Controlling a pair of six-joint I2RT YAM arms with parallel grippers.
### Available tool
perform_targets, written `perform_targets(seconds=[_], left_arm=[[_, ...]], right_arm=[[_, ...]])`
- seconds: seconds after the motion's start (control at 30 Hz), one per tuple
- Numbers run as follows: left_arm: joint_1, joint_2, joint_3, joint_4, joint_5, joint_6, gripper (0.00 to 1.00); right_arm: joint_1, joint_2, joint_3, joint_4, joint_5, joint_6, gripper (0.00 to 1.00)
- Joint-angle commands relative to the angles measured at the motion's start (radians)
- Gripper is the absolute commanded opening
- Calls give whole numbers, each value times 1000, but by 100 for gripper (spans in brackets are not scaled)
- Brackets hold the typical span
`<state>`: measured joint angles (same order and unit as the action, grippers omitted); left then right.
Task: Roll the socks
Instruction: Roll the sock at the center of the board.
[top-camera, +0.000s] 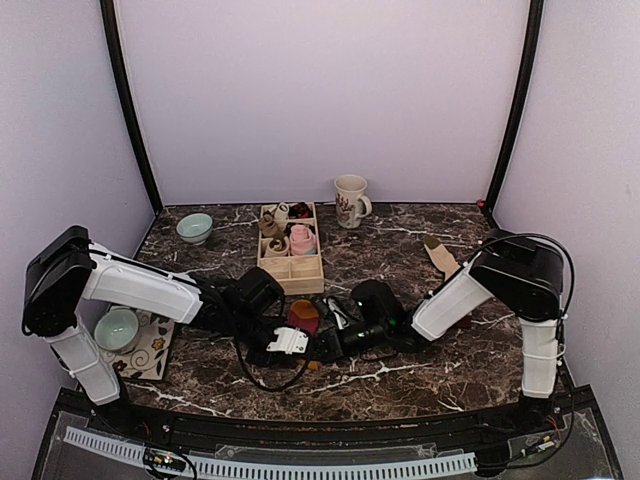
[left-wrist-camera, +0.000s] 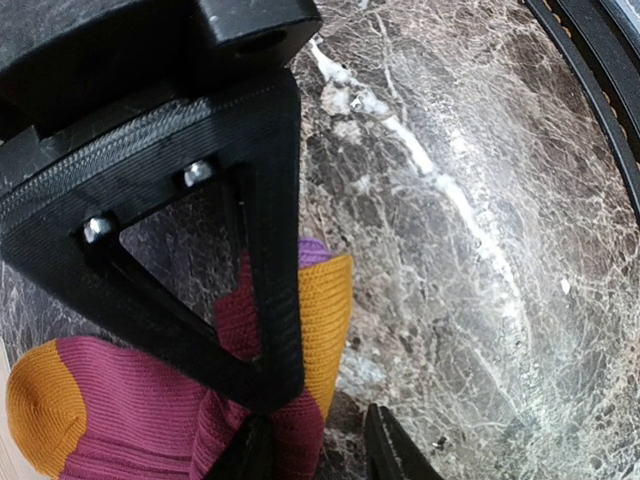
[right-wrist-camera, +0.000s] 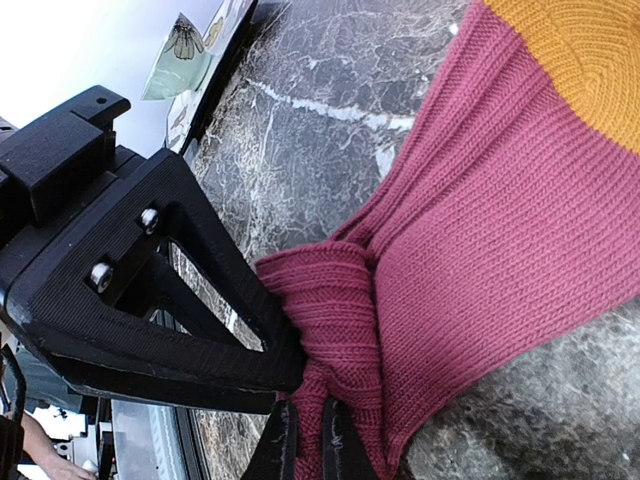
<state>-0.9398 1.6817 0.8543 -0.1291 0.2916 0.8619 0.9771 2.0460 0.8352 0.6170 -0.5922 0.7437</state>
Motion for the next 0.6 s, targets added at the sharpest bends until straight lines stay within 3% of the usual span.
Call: perform_targets(seconds=[0.0, 0.2, 0.27, 0.37, 0.43, 0.57], left_arm=[[1, 43, 1, 11, -44, 8, 37], [1, 57, -8, 30, -70, 25, 37], [1, 72, 5, 17, -60, 26, 32], [1, 100, 24, -17, -39, 33, 17], [1, 110, 29, -30, -36, 39, 9], [1, 137, 49, -93, -7, 41, 7]], right_arm=[[6, 103, -108, -414, 64, 3, 2], [6, 104, -107, -413, 52, -1, 2], [6, 102, -101, -423, 54, -9, 2], [6, 87, -99, -430, 58, -22, 7], [6, 69, -106, -431, 67, -28, 20], [-2, -1, -142, -417, 109, -40, 55]])
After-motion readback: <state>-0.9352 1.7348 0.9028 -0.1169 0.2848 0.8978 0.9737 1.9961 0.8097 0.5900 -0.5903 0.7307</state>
